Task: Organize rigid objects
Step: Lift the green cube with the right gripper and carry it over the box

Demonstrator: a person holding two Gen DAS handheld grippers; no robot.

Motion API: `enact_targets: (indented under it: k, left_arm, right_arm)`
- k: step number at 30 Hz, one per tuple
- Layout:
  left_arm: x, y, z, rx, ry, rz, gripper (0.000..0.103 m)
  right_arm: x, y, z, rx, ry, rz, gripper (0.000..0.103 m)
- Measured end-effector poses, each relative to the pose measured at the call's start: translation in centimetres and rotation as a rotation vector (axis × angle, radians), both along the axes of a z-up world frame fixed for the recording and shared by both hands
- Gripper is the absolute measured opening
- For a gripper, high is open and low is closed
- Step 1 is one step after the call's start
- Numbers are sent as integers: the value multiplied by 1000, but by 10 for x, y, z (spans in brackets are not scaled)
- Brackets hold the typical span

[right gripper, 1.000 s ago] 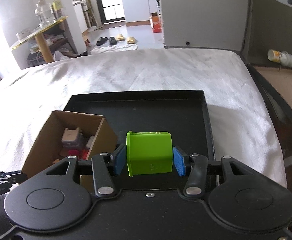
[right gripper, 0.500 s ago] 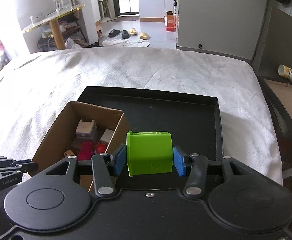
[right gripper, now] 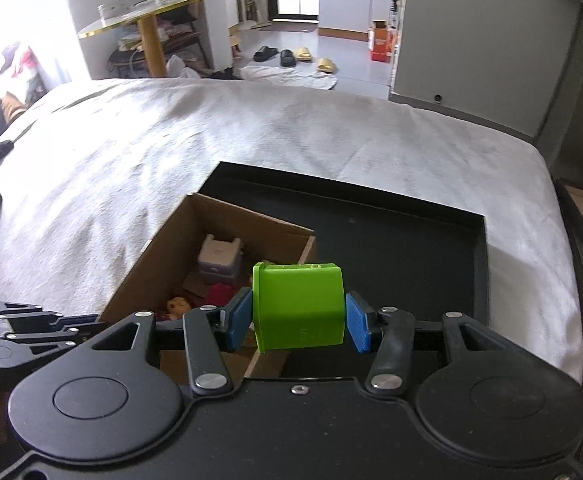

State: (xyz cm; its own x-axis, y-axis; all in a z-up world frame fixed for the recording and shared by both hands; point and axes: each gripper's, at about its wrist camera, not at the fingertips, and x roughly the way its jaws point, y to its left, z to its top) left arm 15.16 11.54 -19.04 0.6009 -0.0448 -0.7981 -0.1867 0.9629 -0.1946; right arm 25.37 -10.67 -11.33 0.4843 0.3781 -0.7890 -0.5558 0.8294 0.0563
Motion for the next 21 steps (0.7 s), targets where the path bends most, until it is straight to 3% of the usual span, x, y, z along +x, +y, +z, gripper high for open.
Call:
enact_targets:
  k: [7,21]
  left_arm:
    - [0,7,-3,-38,-10,-3,9]
    - [-3,17,-6,-86,-32,-11,9]
  right_arm:
    - [-5,35,-6,-31,28,69,49]
    - [-24,81,-41,-185,100,155,49]
